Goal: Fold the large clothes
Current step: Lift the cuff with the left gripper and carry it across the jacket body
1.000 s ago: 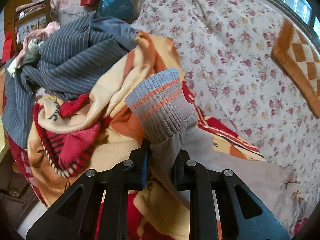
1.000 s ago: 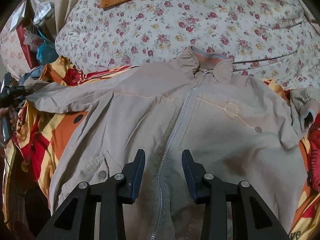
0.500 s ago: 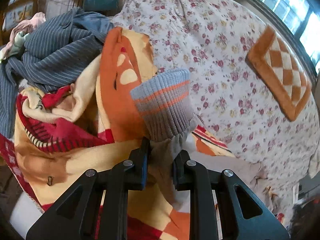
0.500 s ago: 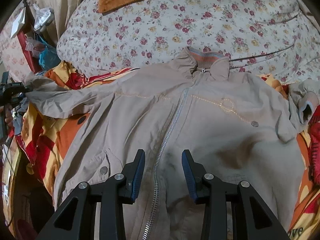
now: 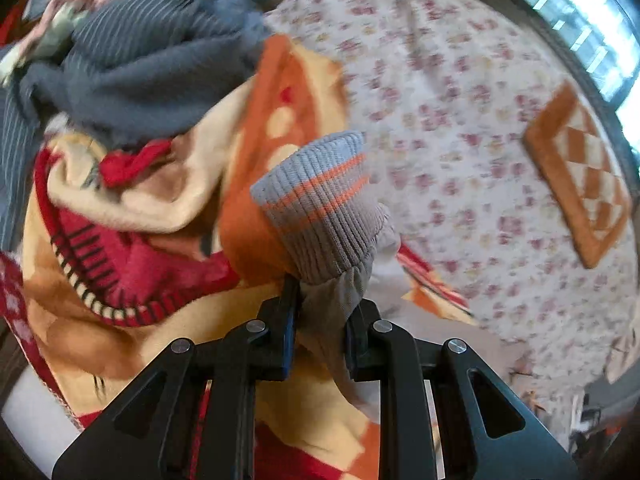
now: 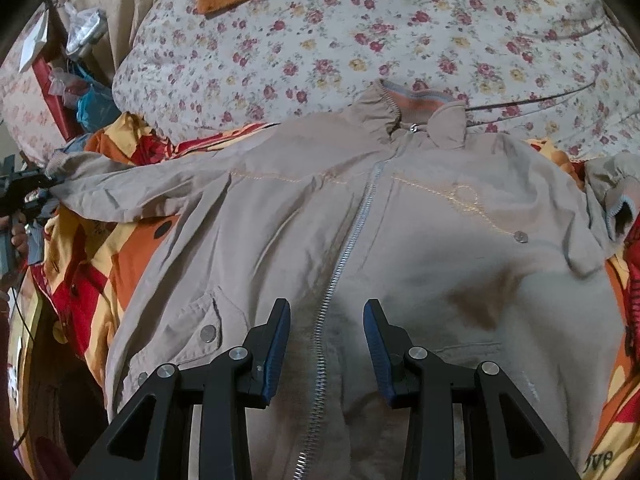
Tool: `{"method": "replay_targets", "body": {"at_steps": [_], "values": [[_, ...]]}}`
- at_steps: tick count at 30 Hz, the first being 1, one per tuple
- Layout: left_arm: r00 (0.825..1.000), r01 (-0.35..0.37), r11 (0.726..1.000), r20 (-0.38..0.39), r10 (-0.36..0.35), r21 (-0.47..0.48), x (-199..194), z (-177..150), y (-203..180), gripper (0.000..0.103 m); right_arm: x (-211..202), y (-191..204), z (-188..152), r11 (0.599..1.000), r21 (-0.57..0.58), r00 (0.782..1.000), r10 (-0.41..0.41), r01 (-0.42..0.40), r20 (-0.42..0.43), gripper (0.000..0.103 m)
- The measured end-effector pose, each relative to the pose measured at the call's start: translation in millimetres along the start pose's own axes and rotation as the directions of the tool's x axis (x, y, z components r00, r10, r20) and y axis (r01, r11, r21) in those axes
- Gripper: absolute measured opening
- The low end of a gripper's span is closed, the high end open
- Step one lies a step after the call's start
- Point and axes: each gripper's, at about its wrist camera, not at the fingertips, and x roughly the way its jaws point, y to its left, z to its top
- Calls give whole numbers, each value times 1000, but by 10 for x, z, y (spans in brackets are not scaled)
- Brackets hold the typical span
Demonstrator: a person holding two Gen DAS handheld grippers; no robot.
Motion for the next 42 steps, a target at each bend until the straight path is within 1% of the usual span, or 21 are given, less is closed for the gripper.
{"method": "replay_targets", "body": {"at_steps": [2,5,6,7,8,9,11,12,14,16,17,20,22,23,25,26,27,31,34,37,42], "values": [[999,-32,999,-10,32,-17,196,-42,137,19,39,40,-11,1000,-7,1000,1,-1,-13,36],[996,-78,997,-49,76,-29,500,-100,326,19,84,69,-32,1000,-18,999,-7,6,-36,37],[994,-83,996,-67,81,-40,586,-117,396,19,100,74,-38,1000,-23,999,-14,13,-44,37],[994,-78,995,-86,73,-62,668,-123,471,19,115,72,-38,999,-25,998,-21,20,-52,42],[994,-64,994,-96,55,-90,712,-122,541,20,121,64,-41,999,-23,998,-26,24,-55,45],[995,-35,990,-97,22,-135,724,-112,627,23,129,47,-37,1000,-13,998,-29,29,-58,47],[996,10,981,-83,-26,-192,685,-91,710,36,154,30,-19,1000,6,997,-30,30,-68,47],[996,36,976,-67,-51,-214,638,-73,736,40,166,31,-8,999,10,997,-31,32,-72,48],[998,51,976,-33,-59,-211,564,-29,718,55,201,58,7,999,5,996,-41,41,-75,48],[999,31,981,-8,-33,-193,520,9,696,59,254,108,17,999,-5,996,-41,40,-83,48],[1000,28,980,-3,-29,-197,522,22,700,59,288,146,20,999,-11,995,-37,36,-90,48],[999,49,974,11,-48,-220,593,32,723,59,347,232,13,999,-30,994,-30,27,-102,48],[1000,23,978,11,-21,-209,608,13,710,57,355,289,4,998,-57,994,-44,38,-100,48],[1000,19,980,16,-17,-200,597,15,680,44,355,304,6,997,-66,994,-47,41,-98,48],[999,30,986,25,-26,-165,523,22,613,32,337,295,11,997,-66,994,-42,35,-98,48],[999,38,988,28,-34,-152,488,30,583,25,322,282,12,998,-61,995,-35,29,-95,48],[999,42,990,29,-39,-136,425,41,537,22,300,267,12,998,-55,996,-27,22,-90,48],[996,74,992,57,-68,-98,92,59,323,20,207,222,-10,999,-37,998,-10,7,-65,48],[996,66,997,54,-64,-28,-145,58,74,20,142,191,-27,1000,-26,999,7,-9,-52,48],[995,80,997,60,-79,-9,-328,7,-116,20,93,168,-29,999,-13,999,30,-31,-44,48],[991,132,985,18,-134,108,-514,-220,-751,20,-63,119,-37,999,-6,999,47,-47,0,48]]}}
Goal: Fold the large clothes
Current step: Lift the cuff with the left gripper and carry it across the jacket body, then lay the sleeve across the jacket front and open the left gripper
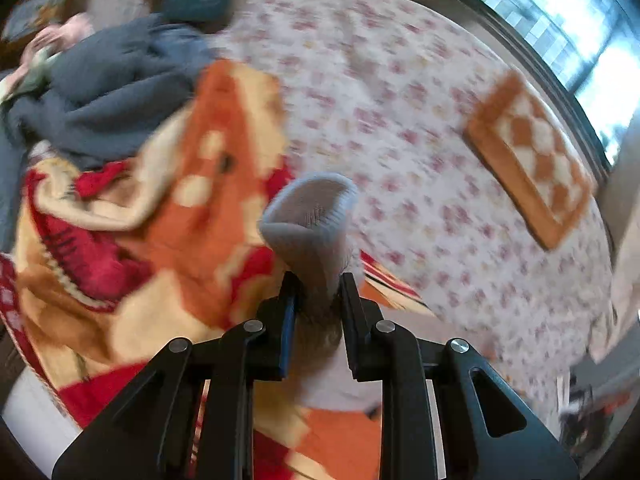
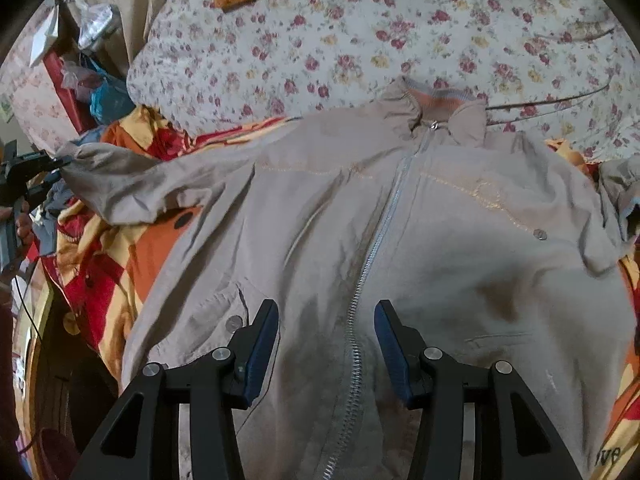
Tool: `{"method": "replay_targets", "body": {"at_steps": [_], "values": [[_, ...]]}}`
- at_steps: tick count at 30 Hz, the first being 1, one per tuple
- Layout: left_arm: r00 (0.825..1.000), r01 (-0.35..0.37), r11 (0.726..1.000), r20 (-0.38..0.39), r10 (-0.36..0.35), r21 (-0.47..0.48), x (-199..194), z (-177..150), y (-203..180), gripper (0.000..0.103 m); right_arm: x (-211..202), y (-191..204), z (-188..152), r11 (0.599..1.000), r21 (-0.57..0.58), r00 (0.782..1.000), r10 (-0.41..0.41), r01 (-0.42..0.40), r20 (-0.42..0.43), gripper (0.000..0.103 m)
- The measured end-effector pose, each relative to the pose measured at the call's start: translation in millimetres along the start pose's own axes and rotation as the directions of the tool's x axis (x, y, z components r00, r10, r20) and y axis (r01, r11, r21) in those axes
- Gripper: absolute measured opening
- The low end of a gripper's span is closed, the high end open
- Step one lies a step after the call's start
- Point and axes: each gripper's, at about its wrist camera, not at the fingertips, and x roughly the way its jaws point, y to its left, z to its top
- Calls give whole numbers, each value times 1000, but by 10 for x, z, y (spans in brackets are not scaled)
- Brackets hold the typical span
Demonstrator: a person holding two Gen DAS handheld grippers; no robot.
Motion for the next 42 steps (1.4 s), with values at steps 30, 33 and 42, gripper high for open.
{"method": "replay_targets", "body": {"at_steps": [30,33,42], "values": [[768,490,834,-578,-276,254,2087,-2762,-3700,61,-438,-1461,-141,950,303,996,-84,77,9,65],[785,514,805,-539,-304,295,1713,-2408,-3491,66,-424,-1383,-6,953,300,998,-56,44,30,68],[952,159,908,-305,-36,388,1385,-1699,-2211,72,90,-1138,600,943,332,999,9,-23,43,76]]}}
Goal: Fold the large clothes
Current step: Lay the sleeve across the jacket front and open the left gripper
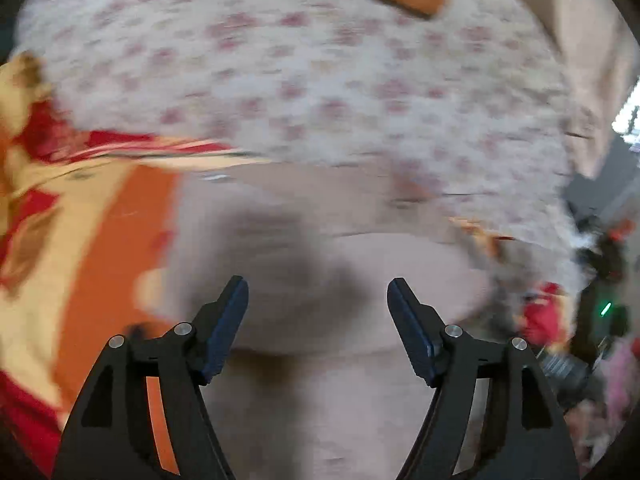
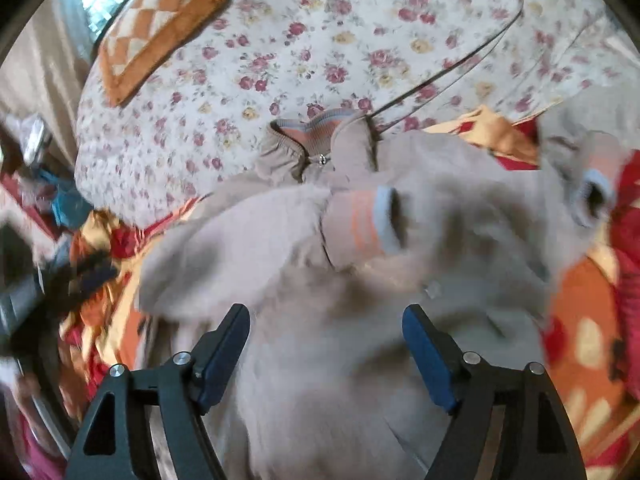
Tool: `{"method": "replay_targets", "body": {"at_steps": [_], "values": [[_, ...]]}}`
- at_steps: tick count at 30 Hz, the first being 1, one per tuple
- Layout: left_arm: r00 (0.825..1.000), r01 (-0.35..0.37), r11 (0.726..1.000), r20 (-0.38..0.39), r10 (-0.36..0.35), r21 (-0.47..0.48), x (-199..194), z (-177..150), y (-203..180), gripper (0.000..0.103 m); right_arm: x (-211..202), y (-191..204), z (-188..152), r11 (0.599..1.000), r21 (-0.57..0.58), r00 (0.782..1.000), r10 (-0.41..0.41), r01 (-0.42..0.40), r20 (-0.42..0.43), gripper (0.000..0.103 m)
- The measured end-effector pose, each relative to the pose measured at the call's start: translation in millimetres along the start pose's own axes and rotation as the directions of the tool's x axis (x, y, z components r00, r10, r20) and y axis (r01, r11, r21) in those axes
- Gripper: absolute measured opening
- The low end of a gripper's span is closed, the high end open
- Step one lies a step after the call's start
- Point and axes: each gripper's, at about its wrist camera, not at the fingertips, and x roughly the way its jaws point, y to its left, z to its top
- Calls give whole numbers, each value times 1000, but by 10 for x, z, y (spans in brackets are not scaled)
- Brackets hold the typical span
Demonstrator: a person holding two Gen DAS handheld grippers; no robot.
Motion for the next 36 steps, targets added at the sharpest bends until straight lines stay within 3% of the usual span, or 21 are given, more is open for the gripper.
{"method": "replay_targets", "body": {"at_steps": [3,5,7,9,11,13,15,17,19,21,24,28,31,34,36], "values": [[996,-81,996,-52,79,-43,94,-96,377,72,388,-64,201,998,70,1000,-6,7,-17,74],[991,-115,991,-77,109,-75,156,-155,566,72,562,-77,249,996,86,999,14,-9,-51,35],[990,-129,986,-78,121,-110,172,-198,748,72,630,-19,279,998,61,998,16,-12,-66,26],[988,-150,980,-58,143,-133,196,-205,873,72,515,104,302,999,-27,1000,-24,24,2,22],[981,-193,972,-55,187,-135,311,-223,929,72,398,149,335,995,-60,995,-74,78,65,21],[972,-221,967,-105,208,-127,496,-240,977,72,389,76,379,989,-29,985,-144,148,98,21],[974,-216,966,-107,202,-142,565,-252,992,73,505,-63,403,981,3,979,-194,194,67,21],[978,-201,966,-82,190,-160,471,-261,983,73,618,-179,394,982,24,982,-188,188,-4,23],[982,-182,968,-73,172,-170,370,-258,985,72,542,-263,341,983,46,983,-179,180,-31,40],[982,-188,968,-39,184,-164,252,-222,930,72,346,-264,296,978,35,979,-205,204,15,50],[984,-174,976,14,177,-129,135,-158,790,73,67,-230,261,974,14,970,-228,228,79,51],[987,-157,982,6,159,-105,258,-108,584,73,-75,-53,276,986,-29,981,-158,162,114,50],[984,-177,981,-31,175,-83,497,-132,469,73,70,132,355,986,-91,986,-131,140,102,45],[972,-220,973,-104,212,-70,800,-204,452,73,360,168,414,979,-109,983,-166,174,79,43],[967,-237,969,-113,229,-69,900,-227,465,73,586,64,446,976,-87,979,-199,201,33,43]]}}
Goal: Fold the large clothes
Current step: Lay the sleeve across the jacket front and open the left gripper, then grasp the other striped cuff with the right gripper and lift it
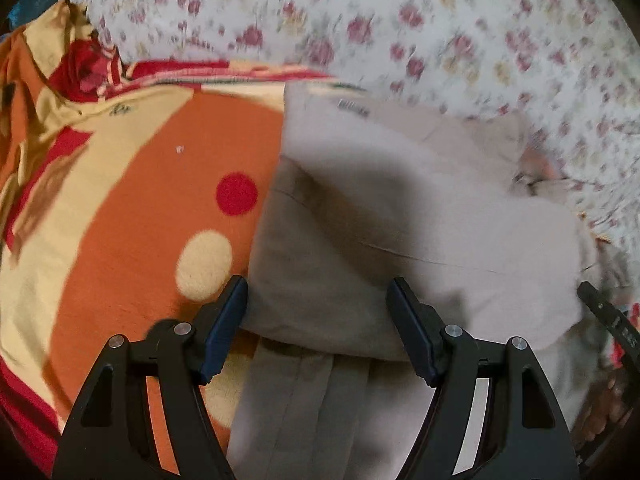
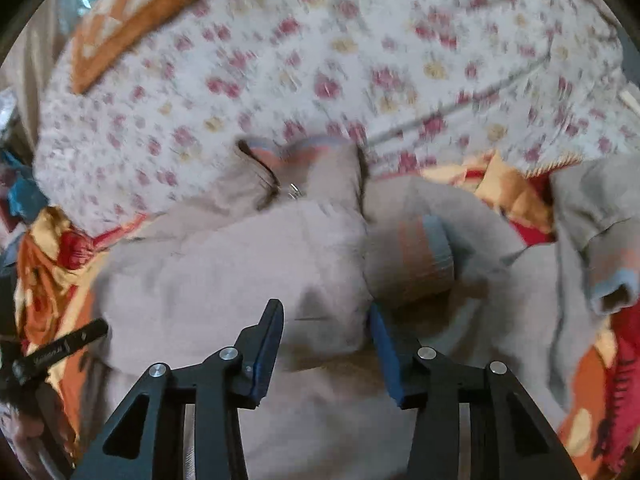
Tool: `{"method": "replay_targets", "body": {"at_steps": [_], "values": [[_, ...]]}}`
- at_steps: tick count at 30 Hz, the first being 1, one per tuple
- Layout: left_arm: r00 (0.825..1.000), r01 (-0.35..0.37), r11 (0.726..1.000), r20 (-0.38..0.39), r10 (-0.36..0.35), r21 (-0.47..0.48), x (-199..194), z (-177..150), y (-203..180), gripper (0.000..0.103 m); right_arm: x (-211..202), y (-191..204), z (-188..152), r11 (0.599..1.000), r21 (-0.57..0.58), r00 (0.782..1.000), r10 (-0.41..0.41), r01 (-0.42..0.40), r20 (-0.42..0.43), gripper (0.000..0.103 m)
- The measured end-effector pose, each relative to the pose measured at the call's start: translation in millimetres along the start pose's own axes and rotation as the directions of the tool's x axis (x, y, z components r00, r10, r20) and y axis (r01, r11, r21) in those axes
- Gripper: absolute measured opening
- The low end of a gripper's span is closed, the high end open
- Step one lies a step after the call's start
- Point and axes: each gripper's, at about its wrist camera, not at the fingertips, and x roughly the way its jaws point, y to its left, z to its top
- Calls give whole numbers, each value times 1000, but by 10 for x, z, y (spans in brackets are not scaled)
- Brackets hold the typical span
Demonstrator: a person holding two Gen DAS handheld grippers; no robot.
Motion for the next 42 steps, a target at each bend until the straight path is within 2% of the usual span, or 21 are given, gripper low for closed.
{"method": "replay_targets", "body": {"at_steps": [2,3,5,8,9,12,13,15,17,21,25,29,32,36,39,42], "values": [[1000,-4,1000,28,4,13,-4,-16,-8,73,207,-92,1,999,29,998,-29,30,-55,43],[1000,-6,1000,19,6,16,-12,-12,-14,73,281,-154,-7,998,52,997,-13,17,-79,43],[1000,4,1000,9,-4,11,-57,-11,-6,73,224,-208,-20,997,71,998,10,-5,-69,43],[999,45,999,22,-44,-25,-195,-17,28,73,-71,-242,-90,996,71,997,58,-55,-51,48],[998,60,998,32,-59,-34,-244,-23,34,73,-215,-270,-138,995,63,996,79,-77,-32,51],[995,83,996,57,-81,-42,-375,-57,-11,73,-553,-417,-304,995,50,997,81,-81,2,64],[995,85,996,62,-83,-33,-408,-77,-48,73,-625,-471,-356,995,54,997,80,-80,5,66],[995,80,997,57,-79,-14,-432,-108,-117,73,-743,-586,-465,995,59,997,77,-77,1,66],[994,103,995,45,-103,3,-451,-150,-203,73,-842,-679,-581,995,62,997,75,-75,-1,66],[988,149,987,37,-151,59,-547,-241,-495,73,-1057,-933,-795,992,112,998,46,-51,44,66],[978,198,958,30,-209,206,-715,-346,-1030,73,-1179,-1230,-978,983,182,998,24,-33,54,66],[948,310,898,-31,-317,311,-791,-455,-1679,73,-1220,-1482,-1084,970,243,998,8,-23,62,66],[924,381,864,-97,-371,328,-737,-526,-2116,73,-1232,-1612,-1009,963,268,995,-9,-19,102,66],[921,387,840,-112,-373,381,-727,-606,-2517,73,-1219,-1756,-801,956,292,990,-16,-26,140,66],[916,401,838,-135,-378,370,-707,-620,-2537,73,-1193,-1840,-631,949,314,984,-21,-35,175,66],[926,377,852,-136,-351,363,-692,-646,-2356,73,-1049,-1857,-444,948,315,984,-23,-34,174,66]]}}
